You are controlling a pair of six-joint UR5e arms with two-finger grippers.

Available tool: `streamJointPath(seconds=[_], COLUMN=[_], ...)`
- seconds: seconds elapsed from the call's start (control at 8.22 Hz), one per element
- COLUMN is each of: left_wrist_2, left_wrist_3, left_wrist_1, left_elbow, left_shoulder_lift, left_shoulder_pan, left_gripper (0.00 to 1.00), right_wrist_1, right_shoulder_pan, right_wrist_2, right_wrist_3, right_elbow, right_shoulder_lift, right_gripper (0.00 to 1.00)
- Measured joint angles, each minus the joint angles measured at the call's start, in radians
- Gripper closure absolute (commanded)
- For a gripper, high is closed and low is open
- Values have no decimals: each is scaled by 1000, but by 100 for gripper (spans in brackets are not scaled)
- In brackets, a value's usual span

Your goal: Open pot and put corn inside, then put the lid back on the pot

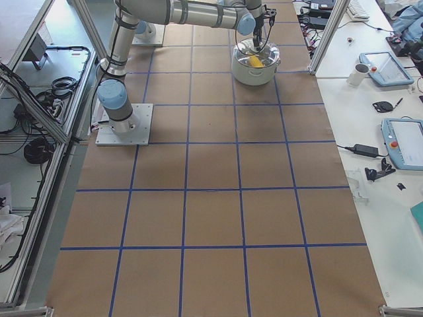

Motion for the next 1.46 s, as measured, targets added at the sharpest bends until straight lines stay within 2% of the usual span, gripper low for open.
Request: streamJointPath(seconds=[0.24,0.36,0.85,1.09,1.22,1.46], left_wrist_2=[0,0,0,-1,-1,1], left_wrist_3=[-1,-1,-1,-3,-4,-5], left_wrist_1=[0,0,1,2,1,-3], left_elbow=[-1,-1,-1,0,1,1], left_shoulder_lift=[0,0,0,1,0,2], left_shoulder_pan=[0,0,0,0,0,0], left_gripper=[0,0,0,0,0,0], right_wrist_1=[0,2,2,14,54,221], right_shoulder_pan=[0,0,-2,-7,-13,-62], right_wrist_2=[7,11,32,34,34,33], right_wrist_3=[13,18,19,7,-12,-83], right_elbow=[2,4,6,6,16,53], right_shoulder_lift=[2,5,-1,-55,-107,-249], right_gripper=[10,0,0,0,0,0])
